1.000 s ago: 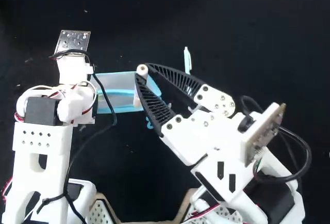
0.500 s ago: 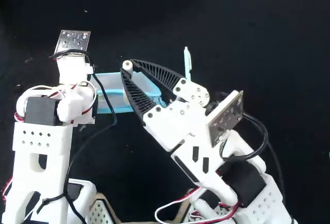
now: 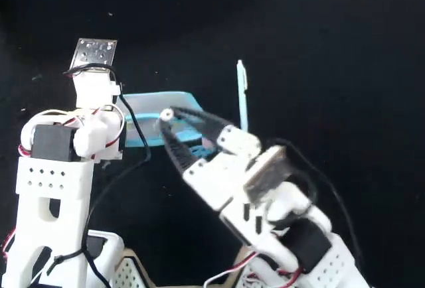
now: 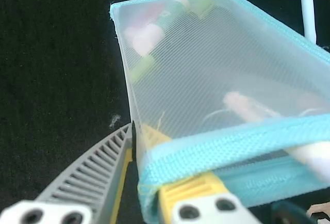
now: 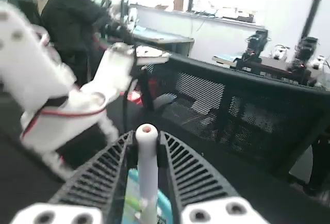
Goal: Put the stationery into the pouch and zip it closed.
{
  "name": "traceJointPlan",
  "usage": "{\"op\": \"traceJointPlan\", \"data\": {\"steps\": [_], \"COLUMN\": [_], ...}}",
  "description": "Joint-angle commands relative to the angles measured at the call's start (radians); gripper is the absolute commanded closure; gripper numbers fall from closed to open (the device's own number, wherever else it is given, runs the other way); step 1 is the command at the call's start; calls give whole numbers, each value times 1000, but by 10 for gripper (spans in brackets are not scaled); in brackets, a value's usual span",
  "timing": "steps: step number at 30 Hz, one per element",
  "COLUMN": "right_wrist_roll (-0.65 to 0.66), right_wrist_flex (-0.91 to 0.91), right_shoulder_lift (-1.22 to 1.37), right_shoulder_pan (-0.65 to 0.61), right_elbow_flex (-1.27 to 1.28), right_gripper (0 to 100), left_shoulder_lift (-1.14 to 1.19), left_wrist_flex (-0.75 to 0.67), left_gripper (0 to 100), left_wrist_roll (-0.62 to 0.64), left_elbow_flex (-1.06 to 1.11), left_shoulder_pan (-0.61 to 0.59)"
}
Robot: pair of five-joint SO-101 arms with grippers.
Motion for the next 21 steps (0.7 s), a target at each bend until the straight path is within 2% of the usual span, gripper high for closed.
{"op": "traceJointPlan", "data": {"steps": [1, 5, 11, 18, 21], "right_wrist_roll": [161, 192, 192, 195, 195], "right_wrist_flex": [41, 130, 315, 404, 476], "right_shoulder_lift": [-1, 2, 2, -1, 1], "right_shoulder_pan": [-126, -169, -169, -158, -58], "right_elbow_flex": [7, -31, -139, -269, -340], "right_gripper": [987, 976, 808, 840, 840], "left_shoulder_lift": [-5, -5, -5, -5, -5], "left_wrist_flex": [-8, -8, -8, -8, -8], "left_gripper": [968, 968, 968, 968, 968], "left_wrist_roll": [-3, -3, -3, -3, -3], "left_elbow_flex": [-10, -10, -10, -8, -7], "left_shoulder_pan": [4, 4, 4, 4, 4]}}
